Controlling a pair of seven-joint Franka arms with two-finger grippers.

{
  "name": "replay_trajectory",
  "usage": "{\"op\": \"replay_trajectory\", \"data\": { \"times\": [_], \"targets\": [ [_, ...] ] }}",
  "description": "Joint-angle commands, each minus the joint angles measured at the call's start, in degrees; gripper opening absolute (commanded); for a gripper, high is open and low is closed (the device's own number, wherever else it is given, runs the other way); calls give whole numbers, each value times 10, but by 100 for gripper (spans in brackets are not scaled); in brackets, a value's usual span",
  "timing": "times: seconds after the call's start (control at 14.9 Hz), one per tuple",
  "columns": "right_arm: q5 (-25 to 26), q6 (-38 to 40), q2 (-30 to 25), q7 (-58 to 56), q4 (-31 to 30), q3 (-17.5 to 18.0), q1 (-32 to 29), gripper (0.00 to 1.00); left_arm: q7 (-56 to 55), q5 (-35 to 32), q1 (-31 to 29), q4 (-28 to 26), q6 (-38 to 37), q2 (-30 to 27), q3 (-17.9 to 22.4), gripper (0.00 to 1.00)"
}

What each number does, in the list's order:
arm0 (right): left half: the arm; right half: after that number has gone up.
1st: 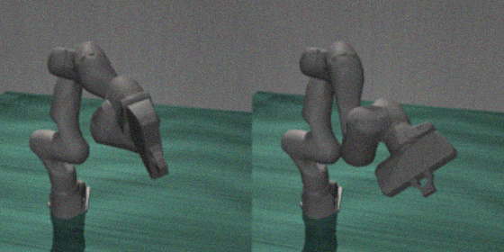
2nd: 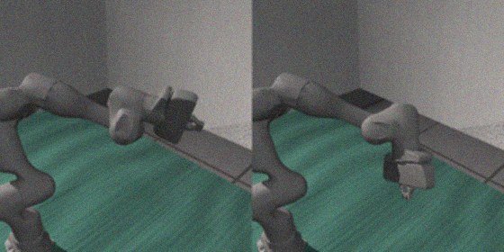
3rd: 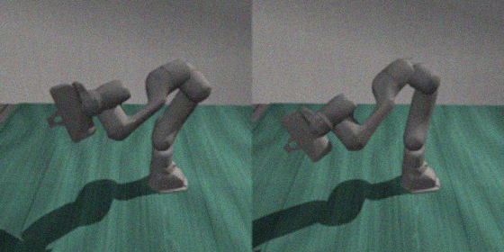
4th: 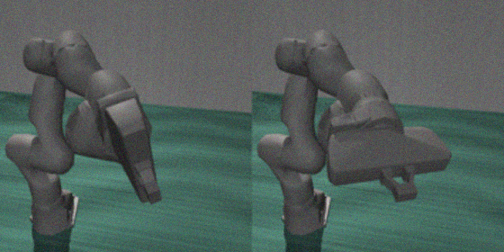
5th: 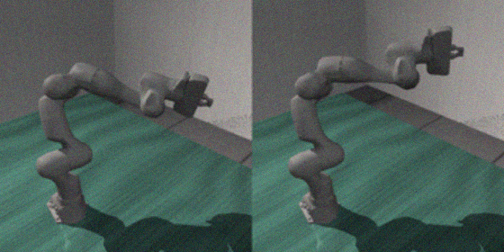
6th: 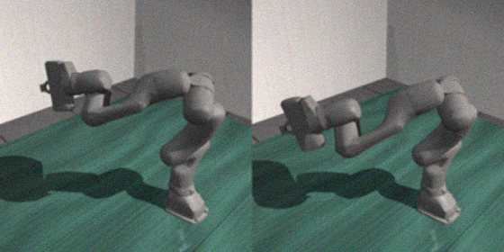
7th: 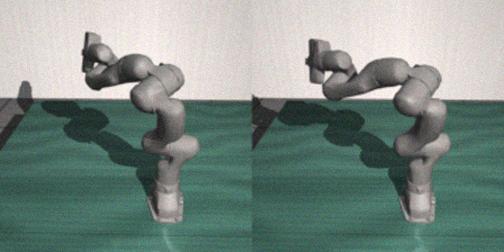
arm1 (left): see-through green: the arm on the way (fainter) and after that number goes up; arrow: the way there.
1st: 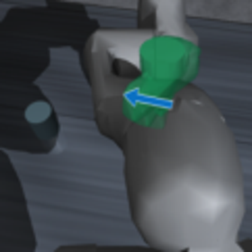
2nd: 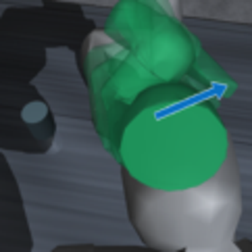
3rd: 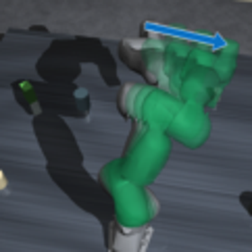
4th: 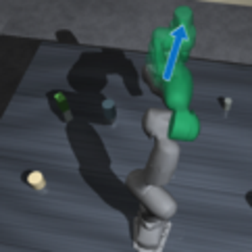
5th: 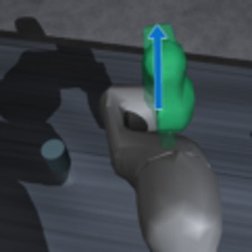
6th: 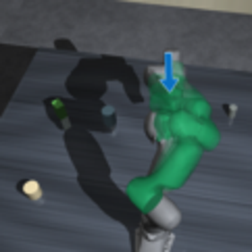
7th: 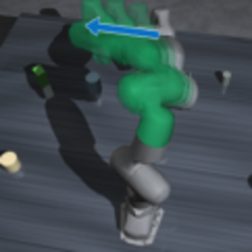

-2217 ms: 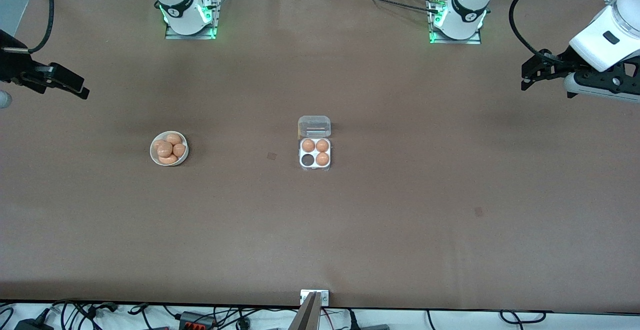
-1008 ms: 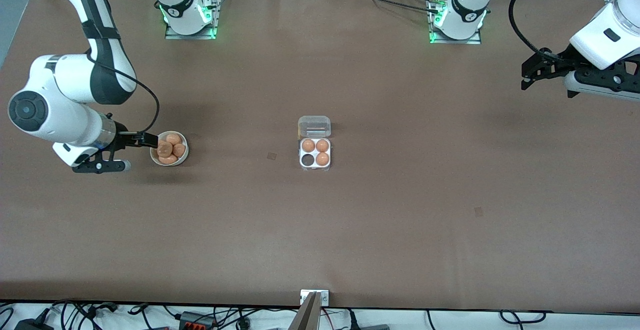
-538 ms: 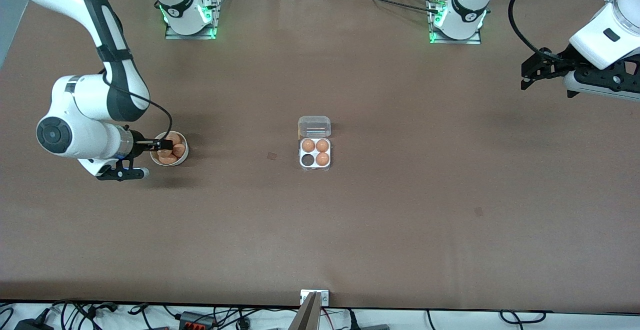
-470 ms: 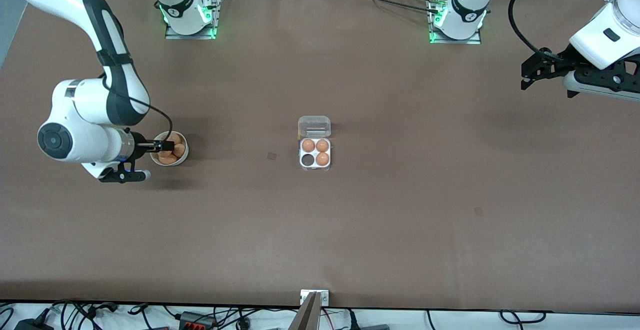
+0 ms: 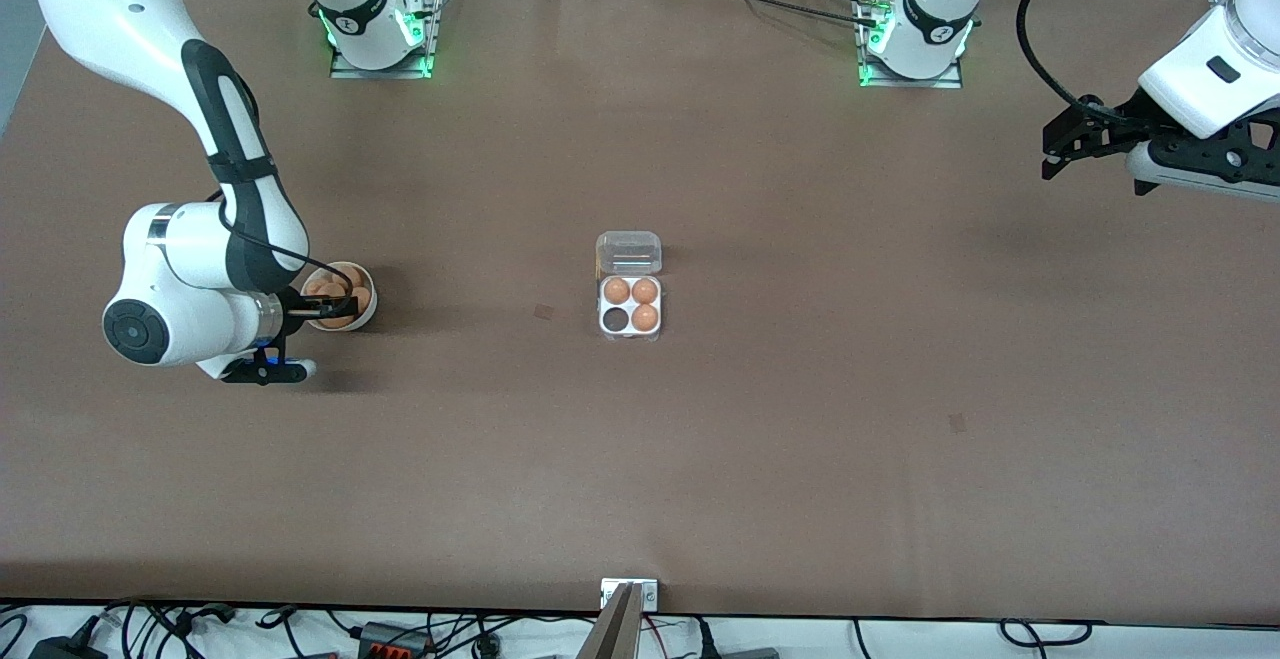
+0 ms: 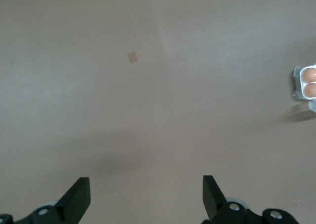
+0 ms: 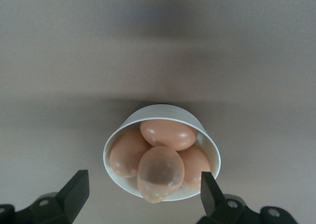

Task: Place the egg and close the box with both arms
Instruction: 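Lower the right gripper and grasp one brown egg from the bowl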

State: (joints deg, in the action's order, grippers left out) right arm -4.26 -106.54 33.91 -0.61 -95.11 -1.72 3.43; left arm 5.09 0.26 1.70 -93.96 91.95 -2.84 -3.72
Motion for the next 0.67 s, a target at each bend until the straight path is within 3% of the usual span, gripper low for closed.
{"op": "replay_trajectory", "data": {
  "times": [0.0,0.6],
  "targets": [
    [-9,23,8,-10,15,3,-31,100,10,-10,2,8,-11,-2,1,100],
    [-33,16,28,-6,14,5,-25,100,10,-10,2,8,-11,-3,1,100]
  ]
}}
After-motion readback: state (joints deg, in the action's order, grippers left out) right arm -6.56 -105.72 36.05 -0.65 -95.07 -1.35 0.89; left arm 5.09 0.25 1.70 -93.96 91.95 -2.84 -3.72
